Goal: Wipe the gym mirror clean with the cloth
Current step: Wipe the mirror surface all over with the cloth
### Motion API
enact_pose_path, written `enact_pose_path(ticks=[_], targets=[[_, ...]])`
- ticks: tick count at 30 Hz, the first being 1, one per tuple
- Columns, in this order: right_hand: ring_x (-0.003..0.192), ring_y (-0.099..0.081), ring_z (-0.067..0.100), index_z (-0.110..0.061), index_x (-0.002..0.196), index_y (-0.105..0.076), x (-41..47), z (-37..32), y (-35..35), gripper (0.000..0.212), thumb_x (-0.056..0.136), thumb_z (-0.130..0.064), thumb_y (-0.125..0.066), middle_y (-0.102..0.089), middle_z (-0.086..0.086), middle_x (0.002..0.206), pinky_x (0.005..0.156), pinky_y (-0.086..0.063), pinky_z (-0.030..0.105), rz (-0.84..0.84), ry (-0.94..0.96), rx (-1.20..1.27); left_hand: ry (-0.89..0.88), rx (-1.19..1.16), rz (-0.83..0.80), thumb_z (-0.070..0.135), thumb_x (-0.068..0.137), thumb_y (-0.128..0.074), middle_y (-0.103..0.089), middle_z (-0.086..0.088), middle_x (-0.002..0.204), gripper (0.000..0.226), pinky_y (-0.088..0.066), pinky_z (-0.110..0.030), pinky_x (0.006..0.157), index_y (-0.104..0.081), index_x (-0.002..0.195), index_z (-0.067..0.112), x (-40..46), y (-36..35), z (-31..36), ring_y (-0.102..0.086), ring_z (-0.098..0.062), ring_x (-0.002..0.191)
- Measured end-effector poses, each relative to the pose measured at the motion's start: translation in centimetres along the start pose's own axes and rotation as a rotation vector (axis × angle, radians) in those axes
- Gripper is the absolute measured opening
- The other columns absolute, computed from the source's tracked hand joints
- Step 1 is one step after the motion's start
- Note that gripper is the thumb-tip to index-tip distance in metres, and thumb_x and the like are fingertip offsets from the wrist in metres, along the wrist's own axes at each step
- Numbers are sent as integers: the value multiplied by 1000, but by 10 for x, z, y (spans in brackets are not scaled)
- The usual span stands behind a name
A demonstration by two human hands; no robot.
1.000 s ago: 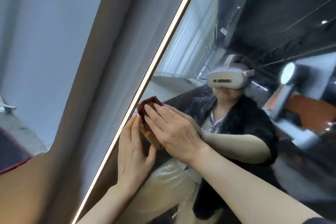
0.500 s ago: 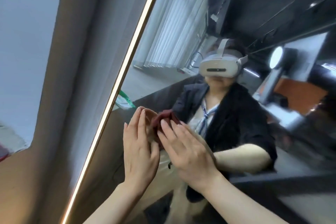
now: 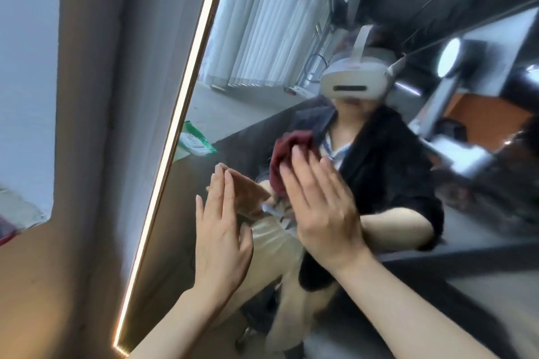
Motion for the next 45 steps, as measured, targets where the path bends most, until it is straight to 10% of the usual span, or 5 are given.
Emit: enact_pose_path(ticks=[5,12,30,36,45], targets=[[131,-55,31,-6,134,-63,-60,-27,3,42,103,-5,-34,-53,16,146,114,-39,43,-324,151,137,6,3,-40,-6,83,-66,-5,8,167,93,-4,-45,122,-18,159,18,-19,5,-4,-12,-9,150],[131,-52,40,1,134,-60,26,37,15,38,99,9,-49,-48,23,145,119,-32,49,179,-298,-7,28,-38,-86,-1,87,-57,-1,14,167,87,2,-35,124,-14,159,21,-28,-3,-5,-8,-7,152],[129,-57,34,-5,134,-61,-34,-48,-23,35,100,2,-55,-55,20,142,121,-28,45,-3,-41,124,137,-32,-104,-7,90,-55,4,20,163,93,-41,-61,108,-2,153,36,-46,3,-24,-25,-19,148],[131,-56,29,-3,133,-63,-91,-77,-22,36,98,2,-56,-56,17,143,117,-37,42,-277,220,235,129,7,-174,-9,91,-50,0,2,165,85,-9,-49,125,-4,156,21,-42,7,-27,-15,-16,149],[131,-54,37,-2,132,-64,-18,-37,-19,35,100,3,-52,-53,22,142,115,-37,52,112,-148,64,141,33,-244,-6,93,-51,8,9,162,86,0,-46,125,-2,155,26,-41,12,-33,-13,-18,152]])
Point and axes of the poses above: each hand's wrist, its own x-axis towards the middle knuckle, its own y-axis out of the back of the hand, z = x × y, the point moved 3 cm from there along x, towards the middle knuckle
